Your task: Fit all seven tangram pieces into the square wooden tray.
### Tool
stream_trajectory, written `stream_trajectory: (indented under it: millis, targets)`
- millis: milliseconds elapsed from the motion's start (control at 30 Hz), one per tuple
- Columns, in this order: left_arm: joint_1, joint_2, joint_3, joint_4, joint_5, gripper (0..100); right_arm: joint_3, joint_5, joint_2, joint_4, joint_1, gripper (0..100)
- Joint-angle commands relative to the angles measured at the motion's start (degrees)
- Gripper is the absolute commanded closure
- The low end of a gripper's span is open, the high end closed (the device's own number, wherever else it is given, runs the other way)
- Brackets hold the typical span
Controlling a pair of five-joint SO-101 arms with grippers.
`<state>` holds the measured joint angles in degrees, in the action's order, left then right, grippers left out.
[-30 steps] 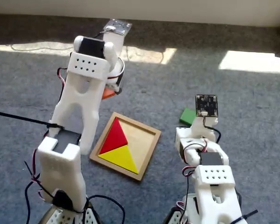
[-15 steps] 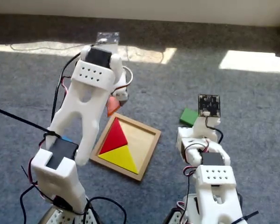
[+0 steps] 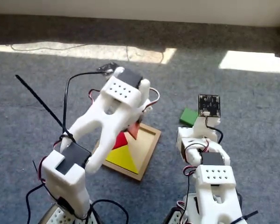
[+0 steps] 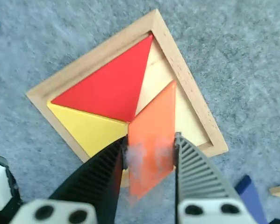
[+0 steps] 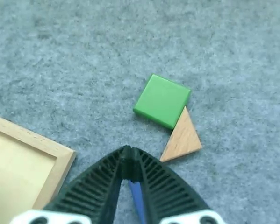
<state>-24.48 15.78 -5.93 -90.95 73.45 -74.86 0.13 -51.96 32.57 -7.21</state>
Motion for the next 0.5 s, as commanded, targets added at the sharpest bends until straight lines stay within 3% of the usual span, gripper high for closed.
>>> stream_trajectory:
  millis: [0, 133, 300, 467]
  targets:
    - [-3.8, -3.1, 5.9, 7.9, 6.2, 100, 0.8, -0.4, -1.8, -1.3, 0.5, 99.4]
    - [-3.7, -3.1, 10.6, 14.3, 6.4, 100, 0.8, -0.4, -1.8, -1.3, 0.5, 99.4]
    - [-3.6, -3.1, 11.9, 16.5, 8.9, 99, 0.8, -0.3, -1.8, -1.3, 0.5, 99.4]
    - [-3.1, -3.1, 11.9, 16.5, 9.1, 78, 0.8, -0.2, -1.8, -1.3, 0.5, 99.4]
